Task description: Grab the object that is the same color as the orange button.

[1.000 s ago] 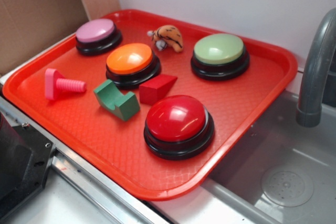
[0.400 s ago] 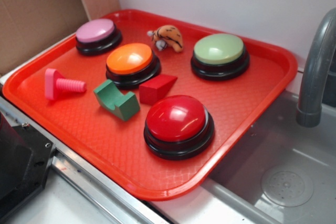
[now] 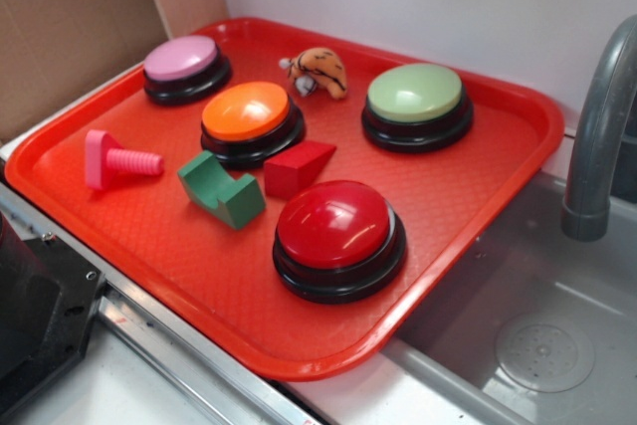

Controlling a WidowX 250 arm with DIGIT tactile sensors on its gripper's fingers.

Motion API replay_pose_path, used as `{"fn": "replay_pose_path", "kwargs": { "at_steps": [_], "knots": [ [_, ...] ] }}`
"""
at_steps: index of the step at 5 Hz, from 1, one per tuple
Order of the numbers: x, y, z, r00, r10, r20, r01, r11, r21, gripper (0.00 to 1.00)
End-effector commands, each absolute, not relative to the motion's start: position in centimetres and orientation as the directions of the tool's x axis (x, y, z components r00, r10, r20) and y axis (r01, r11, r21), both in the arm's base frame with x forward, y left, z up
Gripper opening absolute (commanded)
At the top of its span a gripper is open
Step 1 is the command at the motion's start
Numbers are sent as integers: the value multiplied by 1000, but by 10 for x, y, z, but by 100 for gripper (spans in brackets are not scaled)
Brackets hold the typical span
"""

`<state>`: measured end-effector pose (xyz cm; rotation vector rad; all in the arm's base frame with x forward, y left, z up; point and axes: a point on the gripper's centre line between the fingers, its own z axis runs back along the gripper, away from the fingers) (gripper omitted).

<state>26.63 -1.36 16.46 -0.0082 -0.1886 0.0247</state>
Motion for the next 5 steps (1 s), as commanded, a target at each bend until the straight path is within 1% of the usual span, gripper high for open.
{"fn": "replay_pose_path", "kwargs": {
  "at_steps": [1, 2, 3, 4, 5],
  "knots": [
    [316, 9, 140, 960, 31, 278, -45, 998, 45, 100],
    [328, 21, 122, 951, 28, 307, -49, 997, 61, 100],
    [336, 34, 97, 953, 30, 302, -54, 996, 73, 100],
    [333, 36, 78, 968, 3, 252, -23, 997, 74, 100],
    [320, 39, 53, 983, -38, 181, 27, 998, 60, 100]
  ]
}}
